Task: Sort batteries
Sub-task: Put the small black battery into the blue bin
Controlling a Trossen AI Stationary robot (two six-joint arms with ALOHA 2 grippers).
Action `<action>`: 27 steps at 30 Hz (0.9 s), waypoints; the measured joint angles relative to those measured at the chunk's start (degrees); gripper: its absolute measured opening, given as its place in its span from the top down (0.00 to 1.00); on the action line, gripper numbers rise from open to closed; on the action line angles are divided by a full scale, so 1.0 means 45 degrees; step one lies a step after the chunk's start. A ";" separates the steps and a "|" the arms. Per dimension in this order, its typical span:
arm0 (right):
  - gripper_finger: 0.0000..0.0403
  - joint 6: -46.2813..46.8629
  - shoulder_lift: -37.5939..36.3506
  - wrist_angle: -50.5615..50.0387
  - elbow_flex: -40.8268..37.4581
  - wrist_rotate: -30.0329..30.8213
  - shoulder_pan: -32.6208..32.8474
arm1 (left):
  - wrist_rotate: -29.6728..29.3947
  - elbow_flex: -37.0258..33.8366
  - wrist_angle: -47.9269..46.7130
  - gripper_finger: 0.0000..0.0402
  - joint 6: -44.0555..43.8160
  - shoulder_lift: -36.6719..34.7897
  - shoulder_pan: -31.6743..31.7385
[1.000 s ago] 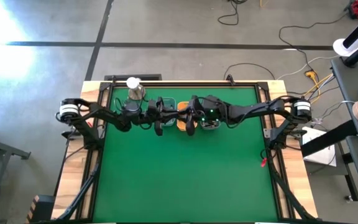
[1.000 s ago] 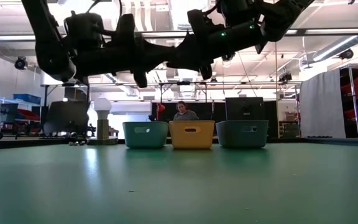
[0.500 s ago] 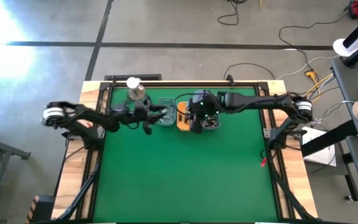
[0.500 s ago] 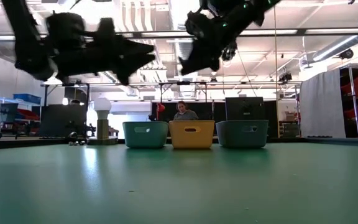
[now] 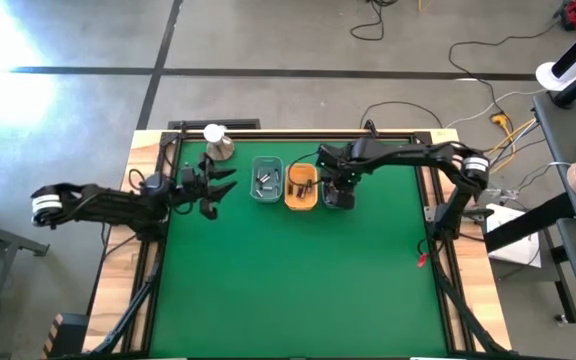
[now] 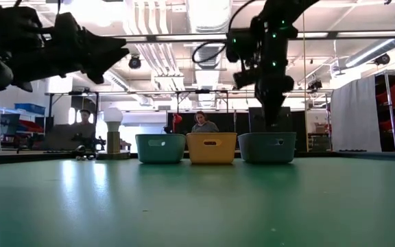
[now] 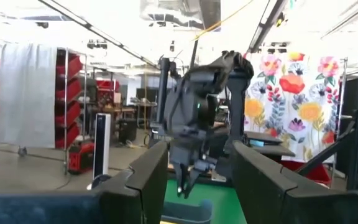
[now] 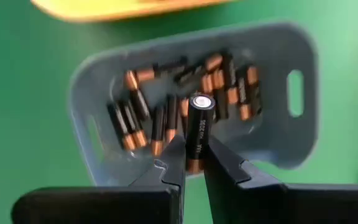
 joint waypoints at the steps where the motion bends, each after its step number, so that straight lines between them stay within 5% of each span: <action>1: 0.93 -0.0056 0.0092 0.0002 -0.0118 -0.0003 -0.0031 | -0.0004 -0.0057 -0.0009 0.62 0.0000 -0.0121 0.0000; 18: 0.91 -0.1039 0.2480 0.0264 -0.0357 0.0094 -0.0583 | -0.0145 0.0832 -0.2844 0.67 -0.0345 -0.0169 -0.0001; 27: 0.77 -0.1327 0.2483 0.0580 -0.0361 0.0079 -0.0578 | -0.0618 0.0880 -0.3284 0.68 -0.0150 -0.0169 0.0004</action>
